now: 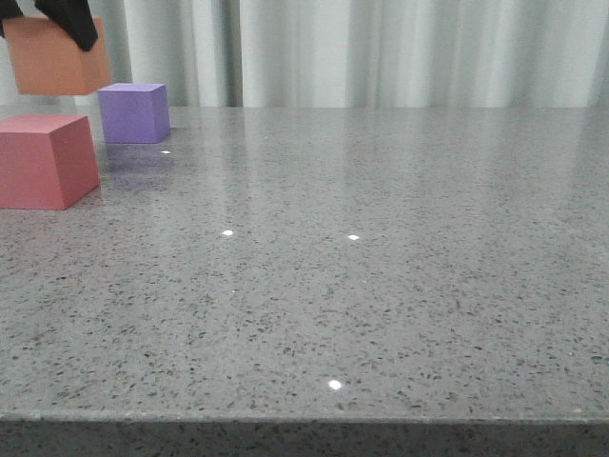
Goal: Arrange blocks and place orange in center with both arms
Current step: 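Lift the orange cube with the left gripper toward the pink and purple cubes, then lower the orange cube between the pink and purple cubes and release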
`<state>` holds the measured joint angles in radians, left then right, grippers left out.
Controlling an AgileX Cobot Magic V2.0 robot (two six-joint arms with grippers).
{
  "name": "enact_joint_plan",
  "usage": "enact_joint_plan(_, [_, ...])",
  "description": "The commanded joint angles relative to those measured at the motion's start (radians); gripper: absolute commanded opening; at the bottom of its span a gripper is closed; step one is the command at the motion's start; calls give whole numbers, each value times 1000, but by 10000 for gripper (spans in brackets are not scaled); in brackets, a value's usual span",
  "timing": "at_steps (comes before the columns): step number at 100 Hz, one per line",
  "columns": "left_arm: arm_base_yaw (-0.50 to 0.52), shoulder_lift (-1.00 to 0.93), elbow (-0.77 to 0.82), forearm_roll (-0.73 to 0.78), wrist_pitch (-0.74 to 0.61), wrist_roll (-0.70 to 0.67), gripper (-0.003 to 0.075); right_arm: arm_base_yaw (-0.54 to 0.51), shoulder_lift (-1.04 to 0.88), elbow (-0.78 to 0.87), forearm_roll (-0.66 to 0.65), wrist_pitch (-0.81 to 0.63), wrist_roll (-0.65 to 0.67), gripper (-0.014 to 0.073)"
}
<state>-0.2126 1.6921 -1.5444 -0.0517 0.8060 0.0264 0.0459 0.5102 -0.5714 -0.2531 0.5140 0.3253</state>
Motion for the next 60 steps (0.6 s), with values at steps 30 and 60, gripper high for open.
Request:
enact_joint_plan(30, [1, 27, -10, -60, -119, 13, 324, -3, 0, -25, -24, -69, -8, -67])
enact_joint_plan(60, [1, 95, -9, -67, -138, 13, 324, -3, 0, -25, -24, -68, -8, -67])
